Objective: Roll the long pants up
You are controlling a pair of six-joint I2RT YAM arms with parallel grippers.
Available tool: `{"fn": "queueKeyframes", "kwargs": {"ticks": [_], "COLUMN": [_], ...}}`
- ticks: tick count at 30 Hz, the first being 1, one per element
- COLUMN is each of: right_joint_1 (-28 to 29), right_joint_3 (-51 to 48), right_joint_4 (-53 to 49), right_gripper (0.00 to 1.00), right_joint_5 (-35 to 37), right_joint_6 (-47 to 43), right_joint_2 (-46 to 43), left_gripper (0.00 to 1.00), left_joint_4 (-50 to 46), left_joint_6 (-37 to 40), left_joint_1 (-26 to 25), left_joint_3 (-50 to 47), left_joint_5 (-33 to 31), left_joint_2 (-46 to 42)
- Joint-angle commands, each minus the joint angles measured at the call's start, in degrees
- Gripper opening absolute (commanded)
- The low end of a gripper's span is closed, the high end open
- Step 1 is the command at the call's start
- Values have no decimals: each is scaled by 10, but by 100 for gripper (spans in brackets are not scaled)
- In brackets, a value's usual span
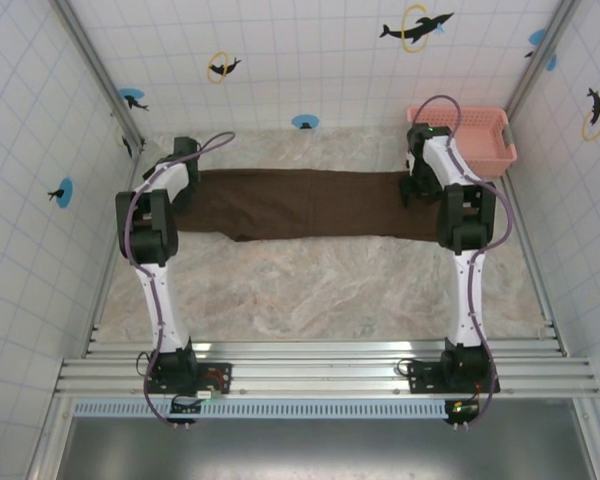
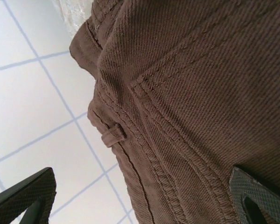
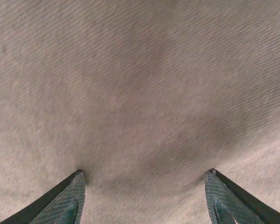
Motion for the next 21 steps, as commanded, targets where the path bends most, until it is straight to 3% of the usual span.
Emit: {"fn": "queueKeyframes", "kwargs": {"ticks": [1,5,9,17,21], "right_joint_1": [-8,-7,0,9,10], "right_joint_3": [11,-25,-78,-179,-228], "right_joint_4": [-40,-59,-61,-40,-32], "right_gripper": [69,68,68,68,68], "right_joint_5": [-11,-12,-5,4,-4], "right_joint_6": [-7,-29,-43,-67,-76], "right_joint_2": [37,24,-5,-59,-87], "left_gripper": [97,97,91,81,81], "left_joint_4": [-64,-162,-237,-258,-250], "left_joint_6": [-50,-88,-122,-131,-136], "left_joint_1": [9,14,15,20,26], "left_joint_3": [32,71,65,-62,-157], "left_joint_5": [-21,6,43,62,41], "left_joint_2": [21,67,58,-75,-144]}}
